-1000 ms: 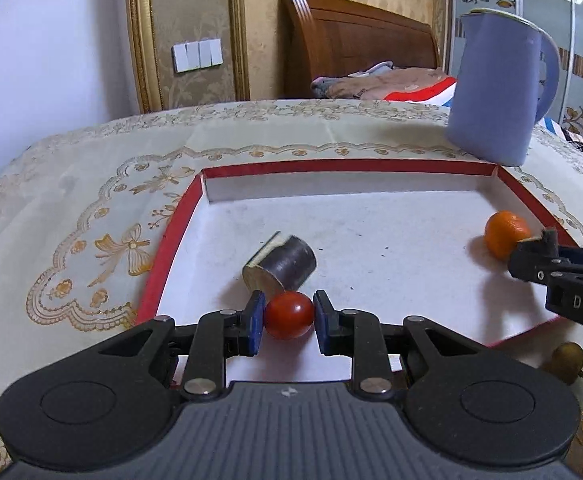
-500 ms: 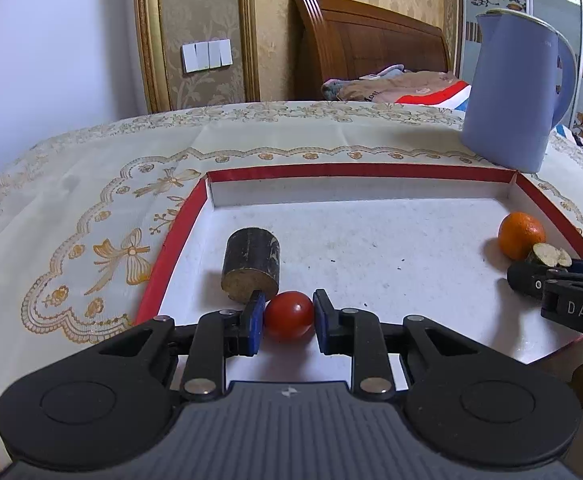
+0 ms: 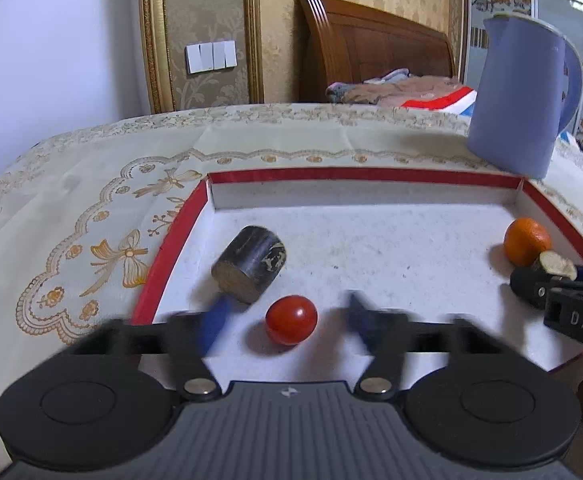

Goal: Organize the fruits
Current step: 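Carry the tomato and cylinder into the red tray and open both tools, then lift both open tools away from the tray toward the remaining fruit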

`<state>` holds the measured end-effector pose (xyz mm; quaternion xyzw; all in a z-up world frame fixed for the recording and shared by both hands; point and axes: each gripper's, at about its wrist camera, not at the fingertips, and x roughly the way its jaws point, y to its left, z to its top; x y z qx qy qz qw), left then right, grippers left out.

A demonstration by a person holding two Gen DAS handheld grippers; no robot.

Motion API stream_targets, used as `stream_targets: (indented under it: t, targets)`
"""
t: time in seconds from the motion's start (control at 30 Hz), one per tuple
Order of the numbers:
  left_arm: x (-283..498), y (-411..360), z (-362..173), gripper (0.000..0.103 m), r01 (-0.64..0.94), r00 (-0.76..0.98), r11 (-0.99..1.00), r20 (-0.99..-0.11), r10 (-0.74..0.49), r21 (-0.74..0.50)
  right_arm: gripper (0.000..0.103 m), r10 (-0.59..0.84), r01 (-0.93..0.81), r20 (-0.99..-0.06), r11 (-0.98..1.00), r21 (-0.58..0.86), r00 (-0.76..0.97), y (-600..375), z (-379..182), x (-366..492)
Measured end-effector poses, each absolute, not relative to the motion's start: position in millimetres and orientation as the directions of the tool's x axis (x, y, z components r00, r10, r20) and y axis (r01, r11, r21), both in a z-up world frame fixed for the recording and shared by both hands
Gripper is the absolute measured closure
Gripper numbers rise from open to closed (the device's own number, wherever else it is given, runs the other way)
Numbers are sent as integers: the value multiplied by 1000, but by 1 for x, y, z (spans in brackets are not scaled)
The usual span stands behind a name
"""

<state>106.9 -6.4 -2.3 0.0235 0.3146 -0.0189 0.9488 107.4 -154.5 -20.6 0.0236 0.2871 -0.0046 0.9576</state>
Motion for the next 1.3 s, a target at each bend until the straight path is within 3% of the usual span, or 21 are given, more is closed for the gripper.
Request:
stream_targets:
  t: [0.23, 0.43, 0.53, 0.6, 0.73, 0.83, 1.3]
  targets:
    - [106, -2, -1, 29, 47, 808, 999, -589, -24, 24, 72, 9, 25, -548, 998, 55, 837, -156, -20, 108]
    - [105, 2, -1, 29, 43, 808, 999, -589, -35, -1, 61, 30, 16, -548, 997, 79, 836, -159, -20, 107]
    - [103, 1, -1, 29, 46, 812, 999, -583, -34, 7, 49, 24, 16, -539, 997, 70, 842, -157, -19, 105]
    - [102, 1, 0, 29, 47, 813, 999, -581, -39, -1, 32, 11, 34, -529, 997, 75, 849, -159, -18, 103]
    - [96, 9, 2, 28, 44, 822, 998, -567, -57, -36, 30, 2, 48, -513, 995, 85, 859, -163, -17, 98]
    - [93, 12, 5, 21, 33, 833, 998, -551, -53, -47, 27, -4, 53, -506, 995, 82, 862, -163, -17, 96]
    - [69, 18, 12, 21, 46, 871, 998, -488, -63, -46, 14, -25, 72, -473, 994, 81, 880, -165, -16, 87]
